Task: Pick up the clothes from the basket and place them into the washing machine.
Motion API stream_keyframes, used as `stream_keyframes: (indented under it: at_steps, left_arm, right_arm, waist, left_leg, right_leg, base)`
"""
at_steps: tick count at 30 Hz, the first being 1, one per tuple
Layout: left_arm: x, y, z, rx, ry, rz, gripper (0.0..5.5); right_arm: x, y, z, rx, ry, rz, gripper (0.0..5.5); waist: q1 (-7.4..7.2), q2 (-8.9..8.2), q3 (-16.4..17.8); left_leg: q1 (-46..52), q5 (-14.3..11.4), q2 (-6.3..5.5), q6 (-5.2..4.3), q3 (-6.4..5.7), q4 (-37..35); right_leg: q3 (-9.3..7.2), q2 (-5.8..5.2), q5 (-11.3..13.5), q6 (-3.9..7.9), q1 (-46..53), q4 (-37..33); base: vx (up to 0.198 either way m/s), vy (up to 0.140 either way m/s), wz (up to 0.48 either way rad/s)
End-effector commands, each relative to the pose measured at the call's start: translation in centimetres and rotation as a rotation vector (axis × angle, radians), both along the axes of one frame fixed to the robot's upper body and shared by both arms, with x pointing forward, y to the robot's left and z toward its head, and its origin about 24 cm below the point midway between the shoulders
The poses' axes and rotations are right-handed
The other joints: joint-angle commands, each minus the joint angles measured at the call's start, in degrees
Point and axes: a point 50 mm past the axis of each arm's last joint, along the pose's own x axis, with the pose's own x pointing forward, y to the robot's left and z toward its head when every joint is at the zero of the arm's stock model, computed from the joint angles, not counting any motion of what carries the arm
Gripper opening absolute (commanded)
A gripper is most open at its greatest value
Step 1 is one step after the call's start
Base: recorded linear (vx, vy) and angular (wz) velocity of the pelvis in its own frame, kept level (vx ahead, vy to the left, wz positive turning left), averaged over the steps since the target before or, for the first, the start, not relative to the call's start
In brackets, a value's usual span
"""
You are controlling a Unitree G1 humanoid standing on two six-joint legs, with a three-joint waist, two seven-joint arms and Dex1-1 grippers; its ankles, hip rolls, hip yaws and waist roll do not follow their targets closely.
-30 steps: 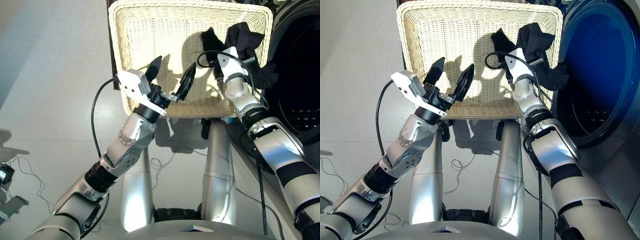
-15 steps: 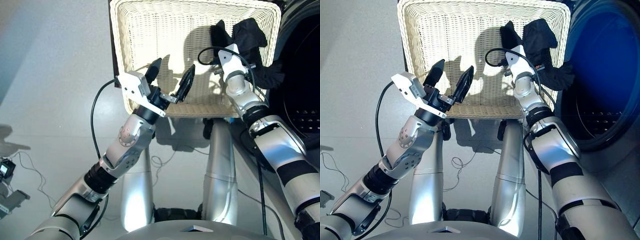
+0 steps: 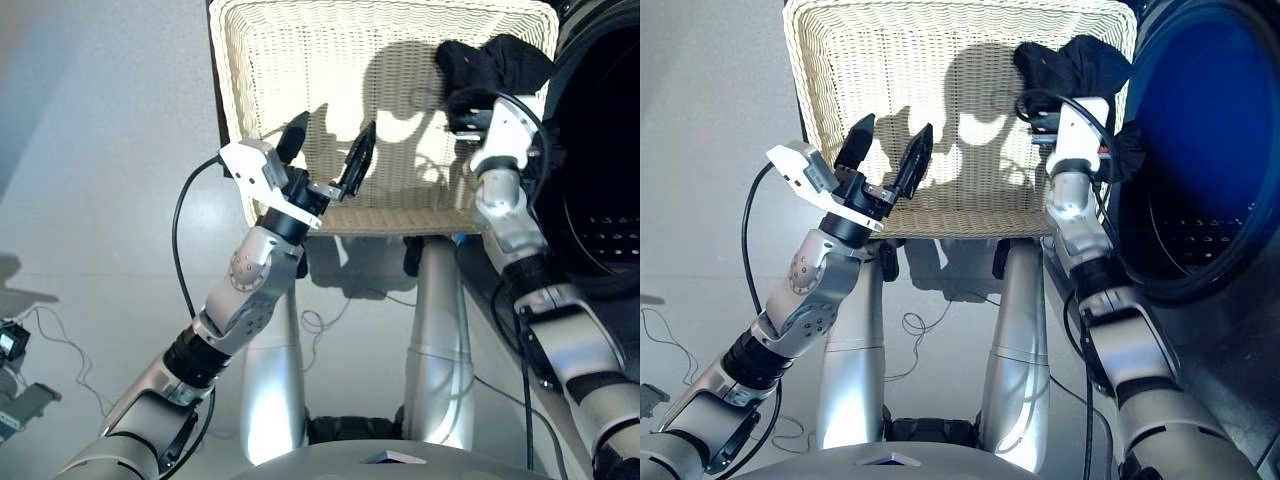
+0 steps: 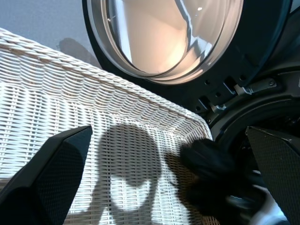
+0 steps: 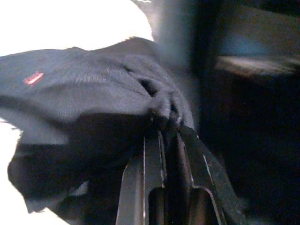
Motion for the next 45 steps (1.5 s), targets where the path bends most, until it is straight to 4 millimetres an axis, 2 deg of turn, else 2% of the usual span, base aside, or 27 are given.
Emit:
stream_keyframes:
  at_steps: [1,5,7,8,10,11,12,15,20,21,22,23,27,29,30,31,32,33,34,37,38,39,40,45]
  left_arm:
    - [-2.0,0.7,2.4,-0.062,-0.157,-0.008,5.5]
    - [-2.0,0.8,2.7,-0.069,-0.163,0.001,5.5]
    - [-1.9,0.6,2.7,-0.073,-0.161,-0.004,5.5]
    - [-1.8,0.5,2.7,-0.074,-0.158,-0.007,5.5]
    - [-1.7,0.3,2.7,-0.078,-0.154,-0.014,5.5]
    - [-1.7,0.3,2.7,-0.08,-0.156,-0.015,5.5]
    - [-1.7,0.2,2.8,-0.084,-0.156,-0.019,5.5]
    - [-1.6,0.0,2.8,-0.089,-0.15,-0.032,5.5]
    - [-1.6,-0.2,2.8,-0.082,-0.15,-0.047,5.5]
    - [-1.6,-0.2,2.9,-0.078,-0.153,-0.049,5.5]
    - [-1.6,-0.3,2.9,-0.077,-0.154,-0.052,5.5]
    - [-1.6,-0.4,3.0,-0.078,-0.157,-0.054,5.5]
    - [-1.5,-0.4,3.0,-0.078,-0.157,-0.051,5.5]
    - [-1.5,-0.4,3.0,-0.079,-0.161,-0.047,5.5]
    - [-1.5,-0.4,3.0,-0.078,-0.16,-0.047,5.5]
    - [-1.5,-0.4,3.1,-0.084,-0.164,-0.043,5.5]
    - [-1.5,-0.3,3.1,-0.086,-0.167,-0.039,5.5]
    - [-1.5,-0.3,3.1,-0.085,-0.166,-0.039,5.5]
    - [-1.4,-0.3,3.1,-0.087,-0.168,-0.037,5.5]
    - [-1.5,0.1,3.3,-0.117,-0.171,-0.034,5.5]
    - [-1.4,0.2,3.1,-0.116,-0.169,-0.024,5.5]
    - [-1.5,0.2,3.1,-0.115,-0.168,-0.024,5.5]
    - [-1.5,0.6,3.0,-0.09,-0.178,0.002,5.5]
    - [-1.5,1.3,2.6,-0.022,-0.192,0.03,5.5]
  right_arm:
    - [-1.9,-3.7,2.8,-0.016,-0.177,-0.248,0.0]
    - [-2.7,-7.0,3.3,0.038,-0.18,-0.445,0.0]
    - [-2.7,-8.2,3.5,0.048,-0.162,-0.485,0.0]
    - [-3.0,-9.5,3.3,0.062,-0.127,-0.535,0.0]
    - [-3.2,-11.0,3.5,0.093,-0.1,-0.588,0.0]
    - [-3.1,-11.1,3.6,0.093,-0.103,-0.586,0.0]
    - [-3.7,-12.4,3.3,0.12,-0.073,-0.63,0.0]
    - [-4.3,-14.6,3.7,0.164,-0.027,-0.66,0.0]
    - [-3.8,-15.4,4.9,0.13,0.016,-0.596,0.0]
    - [-3.7,-15.4,5.0,0.137,0.017,-0.579,1.73]
    - [-3.4,-15.3,5.2,0.152,0.009,-0.562,4.29]
    - [-3.0,-14.9,5.5,0.174,-0.016,-0.532,5.5]
    - [-1.9,-13.5,5.5,0.169,-0.033,-0.438,5.5]
    - [-0.7,-11.4,6.1,0.121,-0.073,-0.336,5.5]
    - [-0.7,-11.3,6.0,0.121,-0.072,-0.337,5.5]
    - [0.1,-9.0,6.4,0.112,-0.135,-0.237,5.5]
    - [0.3,-7.8,6.7,0.104,-0.174,-0.187,5.5]
    - [0.3,-7.7,6.6,0.104,-0.172,-0.188,5.5]
    - [0.5,-6.3,6.8,0.085,-0.212,-0.123,5.5]
    - [0.1,-1.5,6.9,0.022,-0.306,0.07,5.5]
    - [-0.2,-0.6,6.7,0.003,-0.316,0.106,5.5]
    - [-0.3,-0.6,6.6,0.003,-0.314,0.105,5.5]
    - [-1.1,1.8,6.7,-0.07,-0.339,0.231,5.5]
    - [-3.2,5.4,6.6,-0.128,-0.391,0.503,5.5]
  waist:
    - [-0.89,-0.86,-1.0]
    - [-0.75,-0.82,-1.0]
    - [-0.54,-0.63,-1.0]
    - [-0.52,-0.68,-1.0]
    - [-0.25,-0.46,-1.0]
    - [-0.26,-0.33,-1.0]
    - [-0.16,-0.29,-1.0]
    - [0.25,-0.08,-1.0]
    - [0.62,0.18,-1.0]
    - [0.66,0.21,-1.0]
    - [0.71,0.26,-1.0]
    - [0.78,0.28,-1.0]
    - [0.66,0.21,-1.0]
    - [0.65,0.19,-1.0]
    - [0.63,0.14,-1.0]
    - [0.47,0.09,-1.0]
    - [0.35,-0.02,-1.0]
    - [0.37,-0.12,-1.0]
    - [0.26,-0.17,-1.0]
    - [-0.27,-0.5,-1.0]
    - [-0.39,-0.64,-1.0]
    - [-0.38,-0.69,-1.0]
    - [-0.64,-0.91,-1.0]
    - [-1.23,-1.16,-1.0]
  left_leg:
    - [1.5,-4.9,-0.27,3.18,2.98,4.3]
    - [1.9,-5.2,-0.18,3.09,2.92,4.4]
    - [1.9,-5.3,-0.24,3.07,2.92,4.4]
    - [2.0,-5.3,-0.25,3.02,2.82,4.5]
    - [2.0,-5.4,-0.21,2.99,2.74,4.7]
    - [1.9,-5.4,-0.18,2.98,2.73,4.7]
    - [2.0,-5.4,-0.23,2.93,2.67,4.8]
    - [2.2,-5.3,-0.09,2.77,2.63,4.5]
    - [2.1,-5.1,-0.02,2.65,2.67,4.3]
    - [2.1,-5.0,-0.04,2.64,2.65,4.4]
    - [2.1,-5.0,-0.08,2.64,2.63,4.3]
    - [2.2,-5.0,-0.1,2.65,2.69,4.2]
    - [2.2,-4.9,-0.2,2.67,2.8,4.1]
    - [2.2,-4.7,-0.24,2.75,2.9,3.9]
    - [2.2,-4.7,-0.26,2.75,2.91,3.9]
    - [2.2,-4.6,-0.27,2.85,2.89,3.7]
    - [2.3,-4.5,-0.27,2.88,2.91,3.6]
    - [2.3,-4.5,-0.3,2.88,2.93,3.6]
    - [2.3,-4.4,-0.29,2.92,3.02,3.6]
    - [2.4,-4.3,-0.22,3.13,3.2,3.5]
    - [2.4,-4.2,-0.26,3.17,3.17,3.4]
    - [2.5,-4.2,-0.28,3.18,3.17,3.4]
    - [2.7,-4.0,-0.27,3.23,3.28,3.2]
    - [3.7,-3.4,-0.27,3.41,3.38,2.4]
  right_leg:
    - [-1.81,2.29,2.9,0.33,4.3,-6.4]
    - [-1.82,2.24,2.9,0.37,4.7,-6.5]
    - [-1.8,2.19,3.0,0.41,4.7,-6.5]
    - [-1.84,2.15,2.9,0.45,4.8,-6.4]
    - [-1.85,2.17,2.9,0.49,4.8,-6.3]
    - [-1.86,2.2,2.9,0.49,4.7,-6.3]
    - [-1.83,2.15,2.9,0.51,4.9,-6.3]
    - [-1.89,1.94,3.1,0.55,5.1,-6.5]
    - [-1.96,1.68,3.4,0.54,5.1,-6.8]
    - [-1.95,1.66,3.4,0.54,5.1,-6.8]
    - [-1.97,1.68,3.4,0.52,5.1,-6.7]
    - [-1.97,1.7,3.5,0.5,5.2,-6.8]
    - [-2.01,1.67,3.6,0.45,5.2,-7.2]
    - [-1.94,1.74,3.7,0.38,5.3,-7.4]
    - [-1.93,1.72,3.7,0.38,5.3,-7.4]
    - [-1.9,1.84,3.8,0.31,5.3,-7.6]
    - [-1.85,1.87,3.9,0.3,5.3,-7.6]
    - [-1.83,1.84,3.8,0.3,5.4,-7.6]
    - [-1.74,1.94,3.9,0.29,5.4,-7.7]
    - [-1.57,2.1,4.0,0.27,5.2,-7.6]
    - [-1.51,2.13,4.0,0.24,5.3,-7.7]
    - [-1.51,2.12,4.0,0.24,5.3,-7.7]
    - [-1.55,2.13,4.2,0.2,5.5,-7.9]
    - [-1.41,2.05,4.6,0.29,6.3,-8.1]
  base:
    - [0.0,0.0,0.0]
    - [0.0,0.0,0.0]
    - [0.0,0.0,0.0]
    - [0.0,0.0,0.0]
    - [0.0,0.0,0.0]
    - [0.0,0.0,0.0]
    - [0.0,0.0,0.0]
    - [0.0,0.0,0.0]
    - [0.0,0.0,0.0]
    - [0.0,0.0,0.0]
    - [0.0,0.0,0.0]
    - [0.0,0.0,0.0]
    - [0.0,0.0,0.0]
    - [0.0,0.0,0.0]
    - [0.0,0.0,0.0]
    - [0.0,0.0,0.0]
    - [0.0,0.0,0.0]
    - [0.0,0.0,0.0]
    - [0.0,0.0,0.0]
    - [0.0,0.0,0.0]
    - [0.0,0.0,0.0]
    - [0.0,0.0,0.0]
    - [0.0,0.0,0.0]
    - [0.0,0.0,0.0]
